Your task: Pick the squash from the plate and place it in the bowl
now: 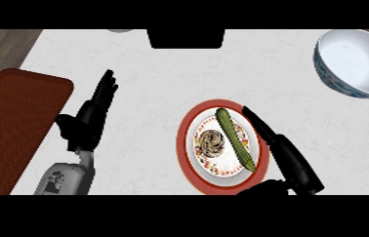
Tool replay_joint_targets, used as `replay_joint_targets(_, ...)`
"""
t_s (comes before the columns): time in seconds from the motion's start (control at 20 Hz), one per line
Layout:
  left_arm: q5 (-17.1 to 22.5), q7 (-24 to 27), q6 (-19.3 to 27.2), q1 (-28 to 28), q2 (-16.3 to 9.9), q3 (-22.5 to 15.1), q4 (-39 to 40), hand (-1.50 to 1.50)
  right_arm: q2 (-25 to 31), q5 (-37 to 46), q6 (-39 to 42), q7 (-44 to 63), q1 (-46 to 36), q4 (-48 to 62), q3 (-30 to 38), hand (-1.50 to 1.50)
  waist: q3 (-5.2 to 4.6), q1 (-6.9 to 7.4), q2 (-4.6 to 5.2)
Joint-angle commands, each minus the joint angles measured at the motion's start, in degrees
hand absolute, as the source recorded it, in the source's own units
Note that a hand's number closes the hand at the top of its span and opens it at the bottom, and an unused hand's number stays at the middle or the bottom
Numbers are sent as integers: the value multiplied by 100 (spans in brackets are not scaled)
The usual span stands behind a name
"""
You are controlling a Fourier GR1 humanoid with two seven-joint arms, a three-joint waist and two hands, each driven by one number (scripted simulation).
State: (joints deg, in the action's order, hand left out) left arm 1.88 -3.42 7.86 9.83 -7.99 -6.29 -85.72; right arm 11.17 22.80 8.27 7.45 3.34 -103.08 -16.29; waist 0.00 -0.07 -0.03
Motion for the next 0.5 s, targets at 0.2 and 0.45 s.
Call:
replay_joint_targets(0.2, -209, -72, -47, -153, 313, -22, -135, 0, -183, -279, 203, -379, 28, 437, 407, -150, 1, 3, 1)
replay_joint_targets(0.45, -233, 38, -254, -520, 183, 156, -450, 0, -517, 30, 101, -419, -387, 1221, 333, -150, 0, 13, 1)
